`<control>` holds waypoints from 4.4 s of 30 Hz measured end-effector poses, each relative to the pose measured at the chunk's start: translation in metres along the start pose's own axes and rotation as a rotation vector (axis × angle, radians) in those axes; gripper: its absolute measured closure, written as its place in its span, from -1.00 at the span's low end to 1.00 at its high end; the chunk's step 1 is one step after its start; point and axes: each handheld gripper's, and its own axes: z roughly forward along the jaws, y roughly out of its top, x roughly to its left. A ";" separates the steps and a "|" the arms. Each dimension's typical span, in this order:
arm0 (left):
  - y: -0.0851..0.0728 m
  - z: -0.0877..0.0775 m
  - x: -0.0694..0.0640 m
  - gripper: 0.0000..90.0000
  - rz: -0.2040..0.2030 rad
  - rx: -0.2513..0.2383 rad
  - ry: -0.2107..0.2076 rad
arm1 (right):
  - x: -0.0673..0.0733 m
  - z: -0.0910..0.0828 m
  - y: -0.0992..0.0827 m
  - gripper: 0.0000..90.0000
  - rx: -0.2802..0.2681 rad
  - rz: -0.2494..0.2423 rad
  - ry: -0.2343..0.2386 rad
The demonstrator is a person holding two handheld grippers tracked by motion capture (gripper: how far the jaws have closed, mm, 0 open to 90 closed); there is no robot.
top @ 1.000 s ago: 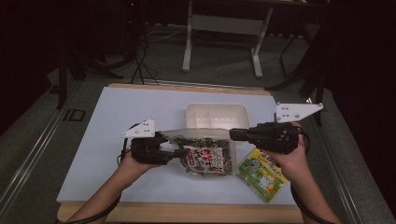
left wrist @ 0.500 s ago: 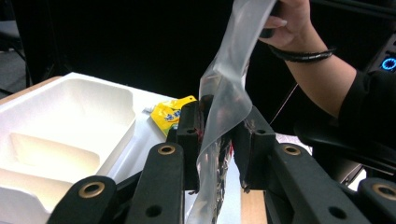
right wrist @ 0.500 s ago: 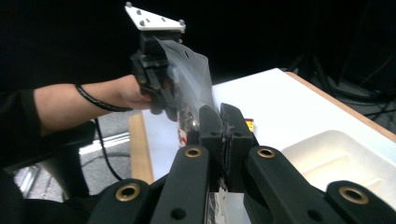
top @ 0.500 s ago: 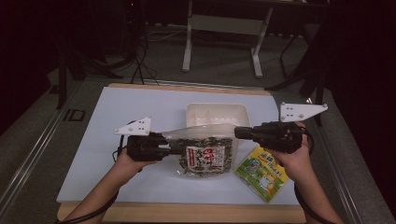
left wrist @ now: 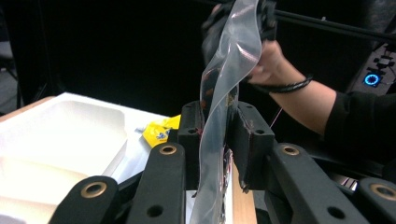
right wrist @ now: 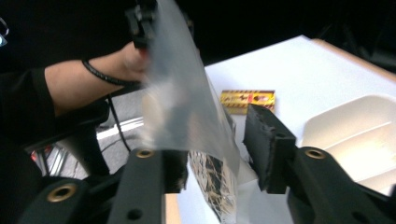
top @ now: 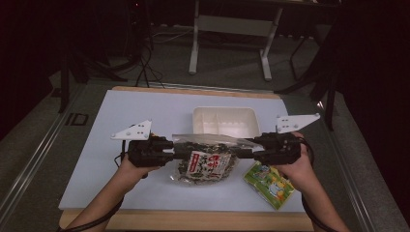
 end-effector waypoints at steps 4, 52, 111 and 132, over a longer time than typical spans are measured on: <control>0.002 0.002 -0.001 0.66 0.008 -0.003 -0.010 | -0.003 0.012 -0.008 0.38 0.034 -0.007 0.014; -0.043 -0.015 -0.026 -0.99 0.023 0.054 0.416 | -0.057 -0.041 0.018 0.74 -0.095 0.035 -0.589; -0.095 -0.028 -0.020 -0.98 -0.071 0.024 0.485 | -0.126 -0.010 -0.023 0.30 -0.083 0.182 -0.572; -0.101 -0.032 -0.024 -0.98 -0.090 0.041 0.474 | -0.068 -0.052 -0.039 -0.68 -0.130 0.155 -0.560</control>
